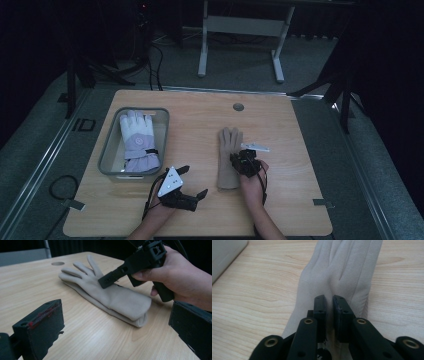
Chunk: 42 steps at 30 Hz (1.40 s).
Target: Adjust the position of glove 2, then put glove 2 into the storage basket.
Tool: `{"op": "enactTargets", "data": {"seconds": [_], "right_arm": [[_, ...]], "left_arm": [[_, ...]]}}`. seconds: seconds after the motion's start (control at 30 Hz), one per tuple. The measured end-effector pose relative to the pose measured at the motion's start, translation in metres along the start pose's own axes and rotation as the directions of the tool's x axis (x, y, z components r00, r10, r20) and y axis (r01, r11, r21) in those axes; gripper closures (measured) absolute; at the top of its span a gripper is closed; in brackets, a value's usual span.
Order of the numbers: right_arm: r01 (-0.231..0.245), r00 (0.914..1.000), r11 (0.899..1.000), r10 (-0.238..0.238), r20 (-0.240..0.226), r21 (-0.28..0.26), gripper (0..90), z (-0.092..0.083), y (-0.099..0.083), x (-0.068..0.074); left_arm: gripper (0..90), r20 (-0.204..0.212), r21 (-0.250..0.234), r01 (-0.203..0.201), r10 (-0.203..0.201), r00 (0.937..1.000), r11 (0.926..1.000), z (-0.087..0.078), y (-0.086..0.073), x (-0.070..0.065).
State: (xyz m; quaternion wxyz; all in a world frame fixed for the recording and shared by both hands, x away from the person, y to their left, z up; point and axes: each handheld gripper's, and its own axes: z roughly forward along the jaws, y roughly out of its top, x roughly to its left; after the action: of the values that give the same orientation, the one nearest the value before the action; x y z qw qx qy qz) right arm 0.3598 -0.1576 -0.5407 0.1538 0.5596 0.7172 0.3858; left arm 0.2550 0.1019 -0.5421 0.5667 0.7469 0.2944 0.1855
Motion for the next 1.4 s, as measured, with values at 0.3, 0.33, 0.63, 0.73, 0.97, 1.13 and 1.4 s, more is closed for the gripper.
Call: {"op": "enactTargets", "data": {"seconds": [0.3,0.33,0.63,0.73,0.97,1.13,1.4], "right_arm": [[0.098,0.9929,0.995,-0.097,-0.068,0.006,28.9,-0.009,0.010,-0.003],[0.110,0.9907,0.994,-0.110,-0.081,0.004,23.0,-0.010,0.011,-0.003],[0.179,0.9449,0.983,-0.180,-0.273,-0.030,14.4,-0.023,0.019,-0.014],[0.229,0.9390,0.973,-0.229,-0.257,-0.029,16.0,-0.026,0.019,-0.020],[0.190,0.9268,0.981,-0.195,-0.321,-0.048,15.0,-0.036,0.023,-0.040],[0.208,0.9246,0.976,-0.215,-0.314,-0.057,11.9,-0.042,0.030,-0.044],[0.151,0.9444,0.988,-0.155,-0.290,-0.037,22.7,-0.031,0.052,-0.056]], "left_arm": [[3.2,0.021,0.033,-0.009,0.008,0.9997,0.9994,0.004,-0.002,-0.002],[3.2,0.009,0.051,-0.017,0.017,0.9998,0.9986,0.004,-0.001,-0.003],[2.2,0.015,0.149,0.017,-0.020,0.9997,0.9888,0.009,0.002,-0.005],[2.0,0.032,0.174,0.042,-0.048,0.9983,0.9838,0.011,0.003,-0.005],[3.3,0.056,0.192,-0.004,-0.007,0.9984,0.9813,0.018,0.007,-0.009],[3.8,0.085,0.202,-0.045,0.028,0.9960,0.9783,0.026,0.015,-0.011],[11.9,0.166,0.248,-0.168,0.129,0.9777,0.9541,0.045,0.025,-0.021]]}}
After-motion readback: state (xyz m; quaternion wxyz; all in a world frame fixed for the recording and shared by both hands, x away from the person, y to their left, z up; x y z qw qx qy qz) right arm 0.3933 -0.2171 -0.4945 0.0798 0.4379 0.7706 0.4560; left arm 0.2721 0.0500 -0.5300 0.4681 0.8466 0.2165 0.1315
